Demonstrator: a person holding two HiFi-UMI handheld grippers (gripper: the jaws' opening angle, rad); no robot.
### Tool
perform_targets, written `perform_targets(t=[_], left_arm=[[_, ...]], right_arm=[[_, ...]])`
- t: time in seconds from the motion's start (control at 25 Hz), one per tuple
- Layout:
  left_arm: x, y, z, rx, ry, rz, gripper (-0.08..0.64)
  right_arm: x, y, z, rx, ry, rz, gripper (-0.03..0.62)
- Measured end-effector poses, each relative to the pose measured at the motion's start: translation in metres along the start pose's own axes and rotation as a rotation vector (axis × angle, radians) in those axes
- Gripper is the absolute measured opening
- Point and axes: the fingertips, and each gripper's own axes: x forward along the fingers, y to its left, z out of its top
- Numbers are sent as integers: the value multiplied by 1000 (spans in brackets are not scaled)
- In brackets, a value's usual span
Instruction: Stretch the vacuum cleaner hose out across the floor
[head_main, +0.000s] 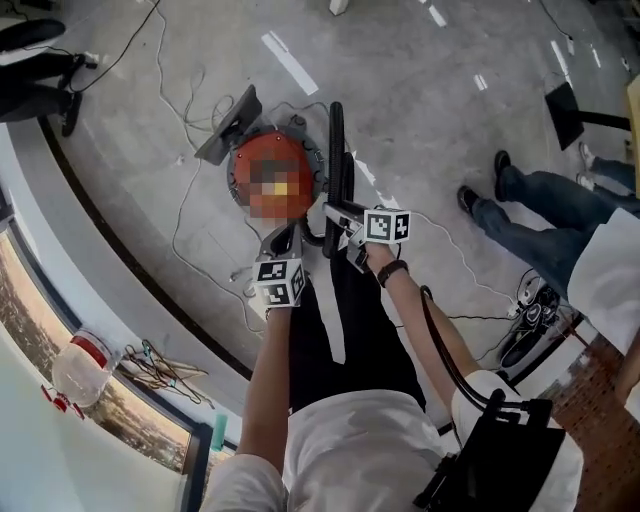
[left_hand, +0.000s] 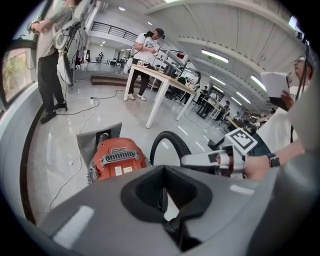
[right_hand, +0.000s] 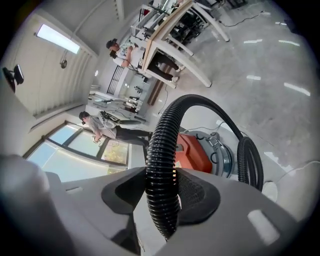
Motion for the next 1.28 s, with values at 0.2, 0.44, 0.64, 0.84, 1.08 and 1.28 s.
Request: perform_targets(t=[0.2, 0.44, 0.64, 0.84, 1.08, 1.28], left_arm=[[-30, -23, 22, 49, -36, -63, 3], [-84, -40, 33, 62, -80, -99, 3], [-124, -64, 54, 98, -147, -162, 3], [-162, -89, 70, 104, -213, -260, 3], [-197, -116, 76, 34, -256, -390, 3], [-209, -149, 84, 64, -270, -482, 5]], right_arm=[[-55, 47, 7, 28, -87, 7, 173], [-111, 118, -28, 8, -153, 37, 173], [-151, 176, -36, -24, -252, 92, 173], [-173, 218, -41, -127, -278, 111, 173], [-217, 261, -57, -248, -289, 93, 178], [-259, 296, -78, -283, -350, 143, 181]])
